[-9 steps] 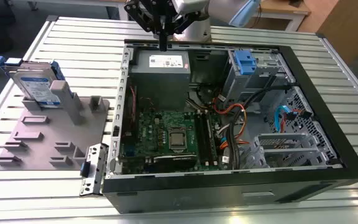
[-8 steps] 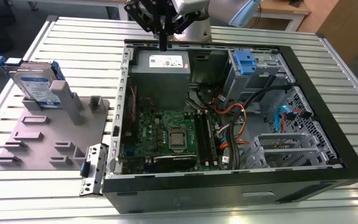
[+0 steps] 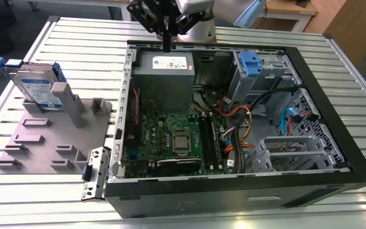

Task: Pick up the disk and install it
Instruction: 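Reach for the disk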

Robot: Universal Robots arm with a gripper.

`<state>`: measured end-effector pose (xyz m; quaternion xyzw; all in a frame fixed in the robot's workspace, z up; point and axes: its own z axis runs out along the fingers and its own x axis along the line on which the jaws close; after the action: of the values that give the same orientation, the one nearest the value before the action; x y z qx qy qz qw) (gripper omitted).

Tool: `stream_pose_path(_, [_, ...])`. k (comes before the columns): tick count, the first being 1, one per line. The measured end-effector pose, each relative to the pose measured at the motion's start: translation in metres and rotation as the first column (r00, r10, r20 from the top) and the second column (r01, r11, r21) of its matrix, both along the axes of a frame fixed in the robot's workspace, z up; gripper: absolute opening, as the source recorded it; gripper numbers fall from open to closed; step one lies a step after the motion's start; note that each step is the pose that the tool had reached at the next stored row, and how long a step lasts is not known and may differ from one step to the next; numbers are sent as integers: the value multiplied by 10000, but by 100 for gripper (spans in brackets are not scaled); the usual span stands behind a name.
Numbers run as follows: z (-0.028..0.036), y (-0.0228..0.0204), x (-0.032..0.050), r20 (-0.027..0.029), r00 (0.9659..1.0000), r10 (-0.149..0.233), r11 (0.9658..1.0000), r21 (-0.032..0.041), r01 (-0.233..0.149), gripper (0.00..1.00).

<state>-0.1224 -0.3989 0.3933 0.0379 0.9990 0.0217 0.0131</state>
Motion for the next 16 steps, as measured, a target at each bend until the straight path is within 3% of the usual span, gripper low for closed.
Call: stream_pose_path(16, [0,0,-120,0,10000,0,10000,1,0,11])
